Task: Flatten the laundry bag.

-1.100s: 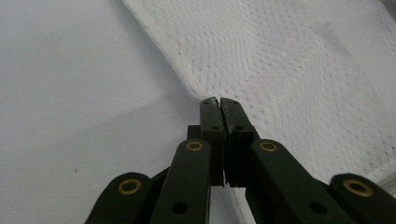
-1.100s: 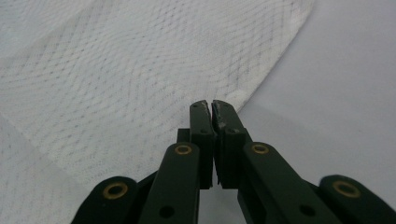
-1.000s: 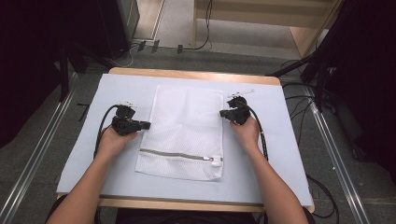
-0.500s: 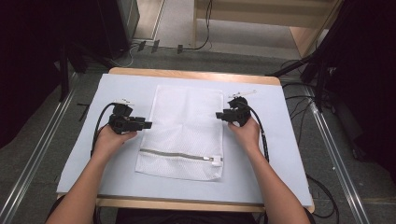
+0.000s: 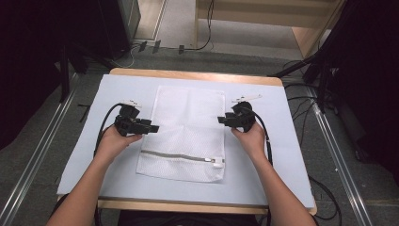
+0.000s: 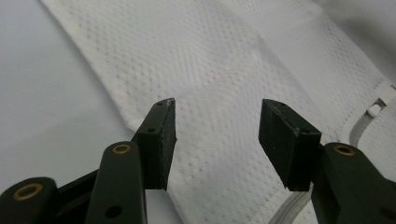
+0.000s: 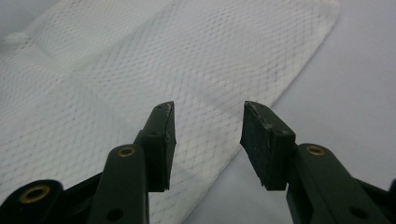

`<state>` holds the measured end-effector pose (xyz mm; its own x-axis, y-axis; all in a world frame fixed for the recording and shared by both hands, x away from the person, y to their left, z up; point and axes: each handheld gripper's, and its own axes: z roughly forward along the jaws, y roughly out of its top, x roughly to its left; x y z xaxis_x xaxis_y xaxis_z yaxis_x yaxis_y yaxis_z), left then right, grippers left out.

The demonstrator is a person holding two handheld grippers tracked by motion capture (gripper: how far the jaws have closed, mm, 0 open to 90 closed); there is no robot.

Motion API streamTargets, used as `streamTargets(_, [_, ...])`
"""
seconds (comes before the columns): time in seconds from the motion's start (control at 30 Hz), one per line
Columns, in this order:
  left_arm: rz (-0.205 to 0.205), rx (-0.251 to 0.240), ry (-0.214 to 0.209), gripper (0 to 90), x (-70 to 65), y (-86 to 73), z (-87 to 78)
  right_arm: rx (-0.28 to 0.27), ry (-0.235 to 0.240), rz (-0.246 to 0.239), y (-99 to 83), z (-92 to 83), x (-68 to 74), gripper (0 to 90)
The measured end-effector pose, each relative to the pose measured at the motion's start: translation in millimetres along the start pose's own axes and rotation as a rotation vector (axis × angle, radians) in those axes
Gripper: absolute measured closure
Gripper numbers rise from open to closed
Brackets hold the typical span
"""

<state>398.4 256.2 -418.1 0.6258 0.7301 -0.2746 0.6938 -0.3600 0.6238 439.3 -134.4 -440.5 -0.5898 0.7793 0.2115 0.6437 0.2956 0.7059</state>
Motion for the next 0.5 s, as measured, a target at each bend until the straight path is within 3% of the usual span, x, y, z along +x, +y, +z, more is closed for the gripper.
streamTargets(0.5, [0.080, 0.007, -0.048, 44.9, -25.2, 13.6, 12.5, -0.033, 0.037, -0.053, -23.4, -27.1, 20.6, 54.2])
